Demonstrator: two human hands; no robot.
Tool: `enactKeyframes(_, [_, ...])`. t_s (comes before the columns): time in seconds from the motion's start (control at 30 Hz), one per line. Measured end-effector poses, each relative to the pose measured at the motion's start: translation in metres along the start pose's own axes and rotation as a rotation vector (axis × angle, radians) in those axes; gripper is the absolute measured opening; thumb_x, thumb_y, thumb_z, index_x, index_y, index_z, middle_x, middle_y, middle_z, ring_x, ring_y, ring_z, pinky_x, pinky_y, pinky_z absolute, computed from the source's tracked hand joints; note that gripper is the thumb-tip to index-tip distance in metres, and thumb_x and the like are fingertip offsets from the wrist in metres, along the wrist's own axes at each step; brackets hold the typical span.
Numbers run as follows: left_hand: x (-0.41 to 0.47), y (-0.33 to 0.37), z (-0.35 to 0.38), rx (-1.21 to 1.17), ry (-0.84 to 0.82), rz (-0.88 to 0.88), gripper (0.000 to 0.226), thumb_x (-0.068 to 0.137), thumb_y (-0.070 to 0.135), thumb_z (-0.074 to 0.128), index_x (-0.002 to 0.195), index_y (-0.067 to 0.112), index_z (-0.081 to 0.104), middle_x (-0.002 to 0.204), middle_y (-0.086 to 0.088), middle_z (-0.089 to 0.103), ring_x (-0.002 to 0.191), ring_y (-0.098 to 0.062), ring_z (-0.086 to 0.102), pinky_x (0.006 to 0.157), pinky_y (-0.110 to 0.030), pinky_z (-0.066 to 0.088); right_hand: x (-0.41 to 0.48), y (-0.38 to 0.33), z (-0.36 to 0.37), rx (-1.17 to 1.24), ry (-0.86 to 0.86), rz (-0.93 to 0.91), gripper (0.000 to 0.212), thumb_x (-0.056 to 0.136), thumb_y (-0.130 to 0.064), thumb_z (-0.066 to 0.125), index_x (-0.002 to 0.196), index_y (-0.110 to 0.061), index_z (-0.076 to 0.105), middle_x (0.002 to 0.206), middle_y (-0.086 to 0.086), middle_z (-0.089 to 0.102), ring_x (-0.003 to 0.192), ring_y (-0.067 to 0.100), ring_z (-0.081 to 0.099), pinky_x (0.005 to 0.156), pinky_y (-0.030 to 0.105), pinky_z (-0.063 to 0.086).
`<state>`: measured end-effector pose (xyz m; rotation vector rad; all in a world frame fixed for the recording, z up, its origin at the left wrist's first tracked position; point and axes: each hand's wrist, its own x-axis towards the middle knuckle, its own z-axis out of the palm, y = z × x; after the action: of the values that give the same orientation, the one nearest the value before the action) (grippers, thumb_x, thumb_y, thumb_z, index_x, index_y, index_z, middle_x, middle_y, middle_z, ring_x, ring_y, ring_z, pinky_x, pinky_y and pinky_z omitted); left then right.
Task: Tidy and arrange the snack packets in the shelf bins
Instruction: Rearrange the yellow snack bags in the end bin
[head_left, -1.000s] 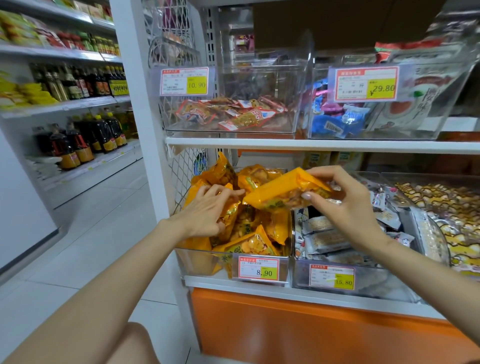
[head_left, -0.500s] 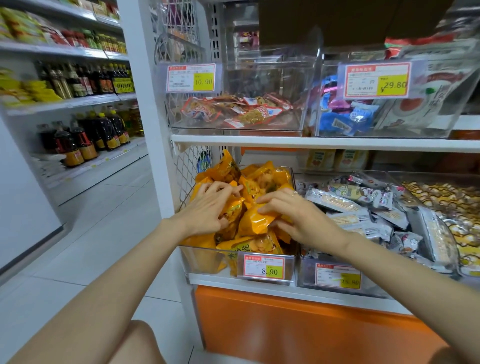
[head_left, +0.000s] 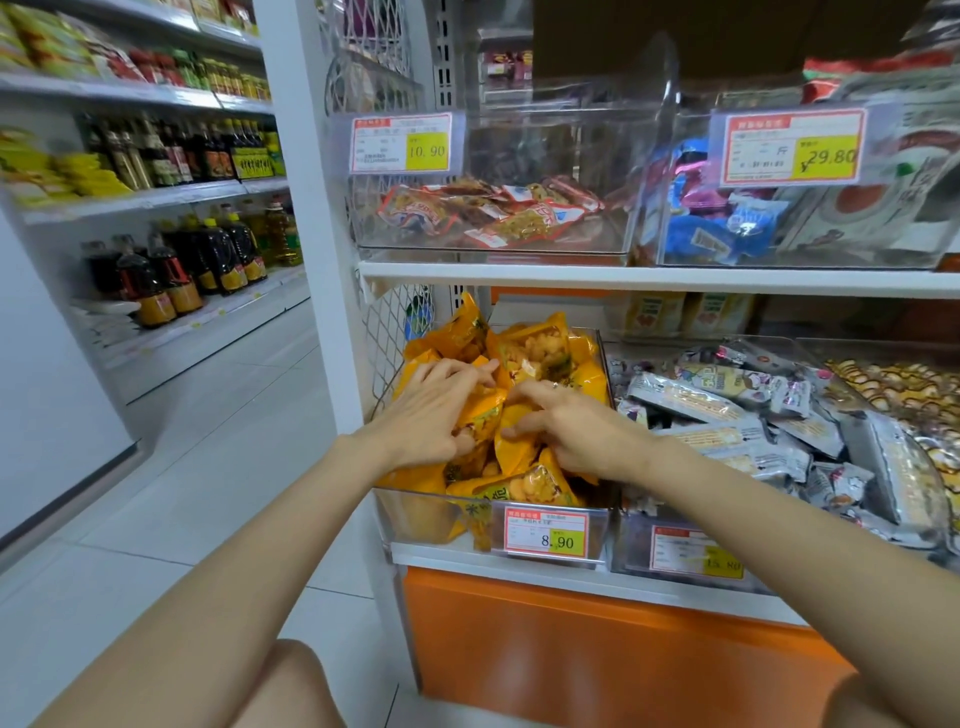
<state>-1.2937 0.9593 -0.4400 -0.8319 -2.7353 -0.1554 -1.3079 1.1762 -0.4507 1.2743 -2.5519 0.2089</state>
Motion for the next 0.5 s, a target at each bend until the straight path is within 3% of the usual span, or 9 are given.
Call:
enactKeyframes(0.1, [-0.001,0.001,0.0,-0.006,-0.005,-0.002,0.062,0.075,0.025,0.061,0.132,0.018,0.038,0.151,0.009,0.024,0.129,-0.013,0.026,0.102,-0.024,0.013,-0.004,-0.002,-0.009,0.214,-0.003,0.13,0.046,0.084,0.003,0.05,0.121,-0.02,0.062,0.131,-0.001,0.049,0.122,0.014,0.045,0.104,0.024,0.035])
enactKeyframes(0.2, [-0.003,0.005,0.003,-0.016,0.042,0.034,0.063,0.071,0.036,0.054,0.13,0.021,0.042,0.147,0.006,0.031,0.129,-0.013,0.025,0.1,-0.026,0.014,-0.01,0.009,-0.02,0.208,0.251,0.234,0.04,0.083,0.002,0.051,0.114,-0.018,0.065,0.12,0.0,0.058,0.115,0.018,0.053,0.102,0.037,0.042])
enactKeyframes(0.27, [-0.003,0.011,0.007,0.008,0.076,0.124,0.061,0.072,0.039,0.055,0.13,0.025,0.043,0.144,0.004,0.035,0.127,-0.012,0.026,0.101,-0.029,0.015,-0.004,0.02,-0.029,0.15,0.332,0.307,0.042,0.083,-0.001,0.056,0.12,-0.019,0.062,0.125,0.003,0.058,0.118,0.022,0.052,0.101,0.038,0.042])
enactKeyframes(0.37, [0.0,0.018,0.014,0.114,0.034,0.258,0.063,0.076,0.04,0.057,0.136,0.034,0.038,0.149,0.008,0.032,0.132,-0.012,0.026,0.107,-0.035,0.013,0.013,0.03,-0.034,0.074,0.095,0.35,0.067,0.084,-0.013,0.063,0.144,-0.026,0.035,0.151,0.001,0.032,0.135,0.021,0.036,0.106,0.034,0.033])
enactKeyframes(0.43, [0.002,0.019,0.013,0.155,0.025,0.27,0.064,0.077,0.041,0.056,0.138,0.036,0.036,0.151,0.01,0.029,0.134,-0.013,0.027,0.109,-0.037,0.012,0.025,0.033,-0.028,0.043,-0.031,0.305,0.081,0.083,-0.014,0.065,0.148,-0.031,0.021,0.158,-0.004,0.012,0.142,0.018,0.021,0.111,0.035,0.031])
enactKeyframes(0.5, [0.003,0.017,0.009,0.177,0.038,0.264,0.063,0.075,0.043,0.053,0.136,0.036,0.04,0.145,0.01,0.038,0.128,-0.015,0.036,0.107,-0.037,0.014,0.035,0.036,-0.021,0.009,-0.073,0.292,0.087,0.082,-0.014,0.066,0.149,-0.032,0.014,0.158,-0.004,0.007,0.146,0.019,0.007,0.117,0.042,0.02])
